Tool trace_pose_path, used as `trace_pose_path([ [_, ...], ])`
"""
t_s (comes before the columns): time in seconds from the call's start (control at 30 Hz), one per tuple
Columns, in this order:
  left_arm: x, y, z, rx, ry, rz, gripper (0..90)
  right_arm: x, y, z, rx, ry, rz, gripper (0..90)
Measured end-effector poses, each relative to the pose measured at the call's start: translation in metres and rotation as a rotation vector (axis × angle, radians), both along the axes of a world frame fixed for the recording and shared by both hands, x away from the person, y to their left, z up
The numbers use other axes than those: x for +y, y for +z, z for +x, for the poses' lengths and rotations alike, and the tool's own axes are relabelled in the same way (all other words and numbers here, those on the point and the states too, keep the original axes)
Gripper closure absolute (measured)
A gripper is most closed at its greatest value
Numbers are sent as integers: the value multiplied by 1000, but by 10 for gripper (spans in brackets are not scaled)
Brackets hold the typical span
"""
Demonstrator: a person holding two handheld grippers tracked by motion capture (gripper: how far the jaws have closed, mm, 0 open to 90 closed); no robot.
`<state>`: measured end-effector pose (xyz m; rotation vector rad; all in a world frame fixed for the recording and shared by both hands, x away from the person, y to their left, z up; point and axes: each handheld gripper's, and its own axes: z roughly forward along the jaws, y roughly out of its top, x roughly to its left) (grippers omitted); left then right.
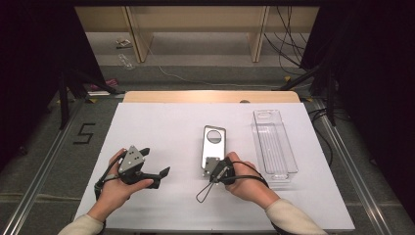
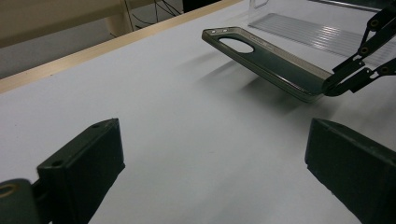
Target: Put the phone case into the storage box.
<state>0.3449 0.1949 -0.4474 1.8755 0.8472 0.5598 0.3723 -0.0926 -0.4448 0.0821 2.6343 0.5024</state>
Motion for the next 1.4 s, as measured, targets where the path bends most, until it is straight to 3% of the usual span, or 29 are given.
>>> trace_pose_path([
  [0.77,-3,1,0,12,-5,-25,68,0,3,-21,-38,36,32,878],
  [1.4,-14,10,16,33,-10,-47,94,0,5,-35,-57,33,60,878],
])
